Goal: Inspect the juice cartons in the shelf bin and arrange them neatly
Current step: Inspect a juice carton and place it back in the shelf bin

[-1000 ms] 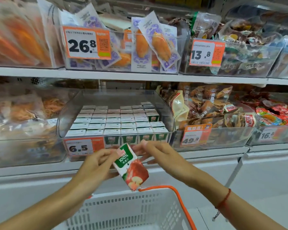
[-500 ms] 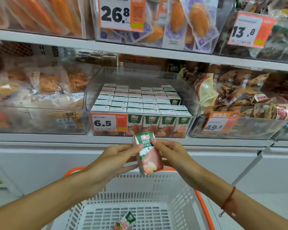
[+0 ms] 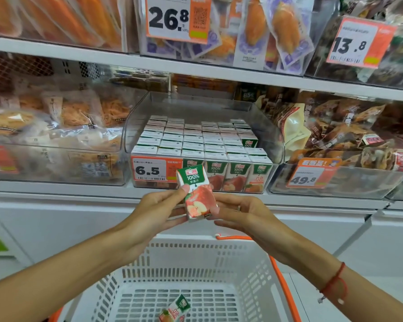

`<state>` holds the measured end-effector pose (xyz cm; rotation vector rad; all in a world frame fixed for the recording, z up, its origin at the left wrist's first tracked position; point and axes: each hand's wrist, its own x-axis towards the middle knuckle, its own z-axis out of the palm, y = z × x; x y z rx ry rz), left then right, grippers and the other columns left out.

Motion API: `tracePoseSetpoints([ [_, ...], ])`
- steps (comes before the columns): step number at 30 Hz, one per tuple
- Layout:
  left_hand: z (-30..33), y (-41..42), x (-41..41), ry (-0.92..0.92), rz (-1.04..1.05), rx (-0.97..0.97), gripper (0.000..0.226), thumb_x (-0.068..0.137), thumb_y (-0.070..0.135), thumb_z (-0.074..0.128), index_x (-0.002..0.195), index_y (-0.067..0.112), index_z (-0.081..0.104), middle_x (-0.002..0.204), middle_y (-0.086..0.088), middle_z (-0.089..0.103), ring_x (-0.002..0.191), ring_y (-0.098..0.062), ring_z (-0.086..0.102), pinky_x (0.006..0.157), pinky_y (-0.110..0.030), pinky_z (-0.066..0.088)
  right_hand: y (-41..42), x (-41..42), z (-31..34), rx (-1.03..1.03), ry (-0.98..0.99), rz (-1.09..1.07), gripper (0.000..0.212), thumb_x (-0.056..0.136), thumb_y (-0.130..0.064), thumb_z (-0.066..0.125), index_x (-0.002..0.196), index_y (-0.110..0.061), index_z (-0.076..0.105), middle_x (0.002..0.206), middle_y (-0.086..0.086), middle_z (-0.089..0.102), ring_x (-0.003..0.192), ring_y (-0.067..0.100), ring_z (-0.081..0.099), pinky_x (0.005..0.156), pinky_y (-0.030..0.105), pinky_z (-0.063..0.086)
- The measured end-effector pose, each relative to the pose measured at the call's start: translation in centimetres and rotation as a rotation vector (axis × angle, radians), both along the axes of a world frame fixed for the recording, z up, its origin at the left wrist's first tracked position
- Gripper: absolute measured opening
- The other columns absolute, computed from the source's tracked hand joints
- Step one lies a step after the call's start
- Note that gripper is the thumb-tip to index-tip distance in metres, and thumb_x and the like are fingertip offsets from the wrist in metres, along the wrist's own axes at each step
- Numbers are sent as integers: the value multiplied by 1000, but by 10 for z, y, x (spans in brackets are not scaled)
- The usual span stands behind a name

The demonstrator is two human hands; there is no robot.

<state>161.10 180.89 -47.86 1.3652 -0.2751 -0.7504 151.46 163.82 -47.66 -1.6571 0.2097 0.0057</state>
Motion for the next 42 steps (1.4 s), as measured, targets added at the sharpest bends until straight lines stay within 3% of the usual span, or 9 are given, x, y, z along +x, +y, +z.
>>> tracePoseSetpoints([
  [7,-5,1,8,-130,71,99,23,90,32,64,108,20,73,98,4,77,97,-7,71,69,-16,57,8,0,-5,-60,-17,-187,37,79,-20,78,114,-30,69,106,-8,74,98,8,69,88,32,56],
  [13,-7,-1,8,-149,95,174,23,79,41,73,96,26,75,85,12,77,81,3,71,75,-19,56,24,-3,-17,-506,-180,-323,51,68,-29,87,114,-34,65,92,-17,68,84,5,65,73,26,58],
  [16,-7,-4,5,-134,69,194,27,77,44,75,96,25,74,85,12,77,77,5,70,64,-12,54,24,-4,-18,-639,-249,-272,51,64,-39,87,107,-43,59,89,-25,65,81,-1,62,71,18,54],
  [20,-3,-1,5,-141,-5,224,36,74,48,74,103,28,73,87,16,76,81,7,69,62,-8,50,9,2,-10,-319,-96,-159,34,70,-49,78,97,-29,70,87,-17,71,76,8,69,73,31,60],
  [22,0,-1,4,-161,-85,221,48,66,52,74,109,30,71,92,17,76,85,8,69,65,-8,51,-1,4,-6,-229,-61,-202,28,77,-47,70,96,-26,73,92,-9,74,83,10,71,72,25,58],
  [28,4,-6,5,-177,-146,217,72,58,52,78,123,26,63,107,11,74,96,2,69,71,-13,54,-7,4,1,-93,-33,-138,35,90,-35,62,122,-21,65,113,-3,72,101,13,70,89,29,57],
  [32,0,-4,7,-154,-111,172,66,60,50,76,121,26,63,104,10,75,98,-1,69,87,-22,53,-5,3,2,-63,-13,-57,35,92,-28,61,127,-23,61,119,-2,70,109,12,66,97,30,53],
  [36,2,-5,6,-86,-52,66,49,73,43,69,118,23,64,101,6,76,96,-5,71,79,-16,56,-3,1,2,-31,29,70,39,85,-30,67,123,-28,61,116,-7,72,111,9,65,100,27,50],
  [42,-5,-5,1,-109,51,112,35,81,37,71,110,19,72,94,5,77,91,-4,72,75,-17,55,5,3,-8,-140,17,-171,37,73,-31,83,107,-31,69,94,-10,76,91,8,71,91,39,56],
])
